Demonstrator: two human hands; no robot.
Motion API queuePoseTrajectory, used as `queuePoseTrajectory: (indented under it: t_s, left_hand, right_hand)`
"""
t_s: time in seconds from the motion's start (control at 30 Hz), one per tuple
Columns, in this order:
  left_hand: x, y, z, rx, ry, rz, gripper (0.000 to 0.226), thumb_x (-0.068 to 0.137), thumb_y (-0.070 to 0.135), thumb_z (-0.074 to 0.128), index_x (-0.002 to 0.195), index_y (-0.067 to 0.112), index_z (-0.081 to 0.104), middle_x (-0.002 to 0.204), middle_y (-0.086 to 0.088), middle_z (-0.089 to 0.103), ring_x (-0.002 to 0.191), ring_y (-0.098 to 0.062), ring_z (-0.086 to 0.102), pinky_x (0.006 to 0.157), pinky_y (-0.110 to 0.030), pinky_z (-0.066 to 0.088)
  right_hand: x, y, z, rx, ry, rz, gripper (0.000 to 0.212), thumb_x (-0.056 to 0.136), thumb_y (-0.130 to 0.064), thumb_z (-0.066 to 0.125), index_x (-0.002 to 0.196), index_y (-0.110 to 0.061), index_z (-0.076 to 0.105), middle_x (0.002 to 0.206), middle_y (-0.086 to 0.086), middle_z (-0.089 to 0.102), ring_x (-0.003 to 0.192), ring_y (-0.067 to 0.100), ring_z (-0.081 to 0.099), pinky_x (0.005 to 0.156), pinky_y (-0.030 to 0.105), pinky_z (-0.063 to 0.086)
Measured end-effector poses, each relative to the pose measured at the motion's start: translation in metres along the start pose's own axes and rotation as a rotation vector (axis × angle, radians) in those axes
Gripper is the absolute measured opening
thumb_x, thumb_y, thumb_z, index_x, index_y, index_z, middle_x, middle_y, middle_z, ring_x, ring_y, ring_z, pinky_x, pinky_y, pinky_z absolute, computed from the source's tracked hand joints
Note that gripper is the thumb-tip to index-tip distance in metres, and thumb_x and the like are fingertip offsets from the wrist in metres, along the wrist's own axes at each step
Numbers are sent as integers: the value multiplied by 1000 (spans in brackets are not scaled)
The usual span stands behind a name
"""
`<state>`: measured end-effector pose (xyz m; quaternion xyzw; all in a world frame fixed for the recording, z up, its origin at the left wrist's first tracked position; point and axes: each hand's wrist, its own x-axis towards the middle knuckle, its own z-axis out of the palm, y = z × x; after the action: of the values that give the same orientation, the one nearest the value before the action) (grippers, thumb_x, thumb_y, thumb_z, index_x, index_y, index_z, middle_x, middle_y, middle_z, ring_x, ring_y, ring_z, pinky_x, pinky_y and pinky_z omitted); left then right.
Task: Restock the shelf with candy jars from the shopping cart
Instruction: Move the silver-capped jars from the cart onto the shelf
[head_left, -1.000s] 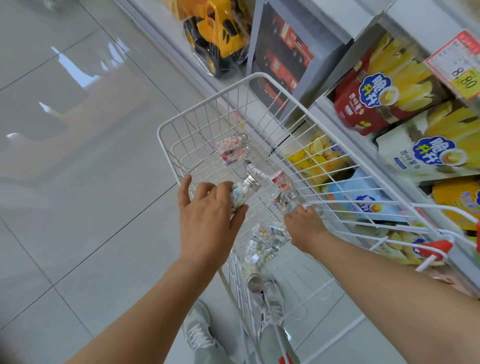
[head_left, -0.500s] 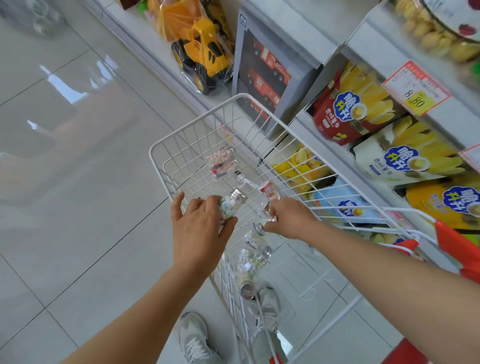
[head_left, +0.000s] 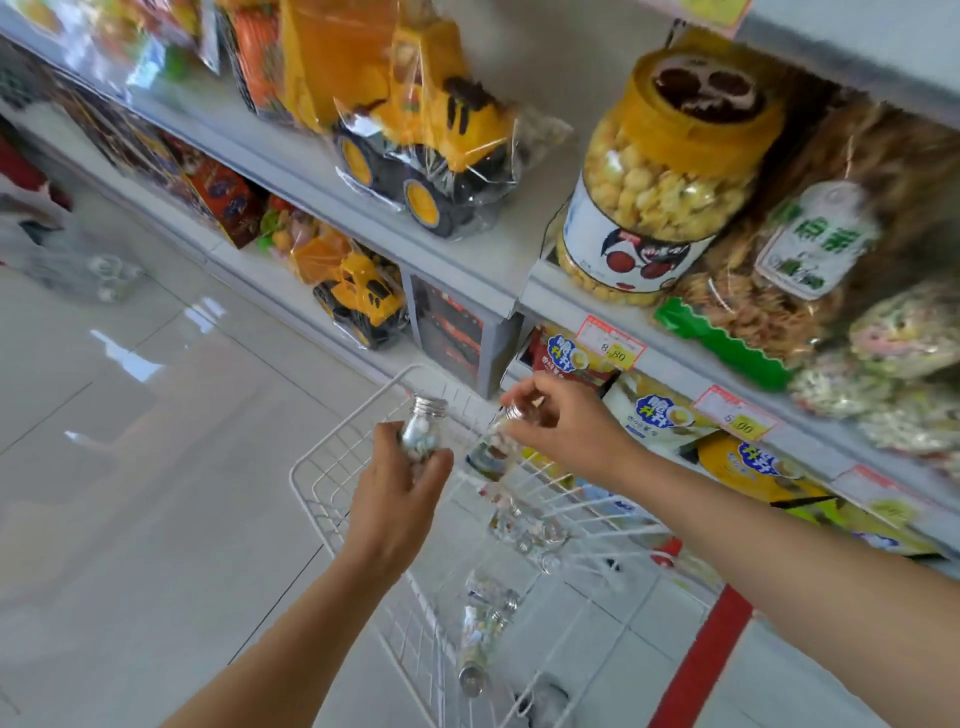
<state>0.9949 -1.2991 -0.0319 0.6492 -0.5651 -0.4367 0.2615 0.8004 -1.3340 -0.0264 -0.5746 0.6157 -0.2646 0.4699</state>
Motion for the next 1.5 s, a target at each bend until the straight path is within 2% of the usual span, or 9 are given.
queuePoseTrajectory:
  t_s: [0.17,0.27,0.43,0.53,0.77,0.93,1.1,1.23,1.5]
  left_hand:
    - [6,68,-8,-125,23,123,29,89,46,38,108,25,43,82,-1,58,75,-13,53,66,-31,41]
    - [13,107,-10,-111,67,238,18,97,38,44,106,22,45,75,5,54,62,0,47,57,-22,37]
    - [20,165,-13,-118,59,501,13,98,24,49,110,20,46,75,10,54,66,2,51,54,-11,38]
    - [23,199,-18,-88,7,674,20,96,36,47,112,24,40,79,14,51,67,0,51,53,-11,36]
    - [30,279,-34,2,-20,995,38,91,43,44,116,15,45,105,4,42,97,-10,41,83,-14,34]
    - [30,323,-21,10,33,1009,41,91,44,58,120,16,49,106,7,44,101,-10,39,87,-24,33]
    - [34,345,2,7,132,1043,41,89,46,60,117,17,53,107,6,49,99,-11,36,88,-27,33]
    - [35,352,15,40,168,1008,47,86,50,61,119,17,54,110,3,54,104,-19,42,90,-34,37]
    - [39,348,26,20,204,954,49,83,51,64,118,18,54,106,7,50,100,-12,35,88,-28,32]
  right_hand:
    - [-18,-52,-49,-13,204,-183,25,82,-7,70,105,-14,67,89,-7,62,67,-1,52,64,13,44]
    - [-27,-79,-74,-75,353,-301,25,83,-6,69,107,-12,67,91,-9,61,73,-2,54,66,8,43]
    - [-49,-112,-109,-242,540,-419,25,84,-14,70,109,-16,67,100,-5,62,88,5,58,76,13,45]
    - [-66,-135,-129,-311,648,-470,30,85,-17,68,114,-15,65,100,-8,60,88,5,57,77,16,44]
    - [-106,-190,-180,-433,943,-519,29,93,-18,62,122,-12,60,101,-8,57,93,-2,53,81,14,39]
    - [-105,-214,-227,-576,1079,-504,31,93,-21,61,123,-12,60,107,-13,57,91,-10,50,83,8,35]
    - [-85,-223,-263,-743,1093,-377,33,90,-26,63,123,-23,61,116,-8,66,106,14,60,98,43,37]
    - [-69,-219,-274,-907,1060,-215,33,88,-30,66,120,-32,61,118,-10,65,115,17,52,84,31,16]
    - [-70,-216,-285,-1008,969,-138,35,87,-37,65,122,-36,61,119,-3,61,123,14,42,89,32,13]
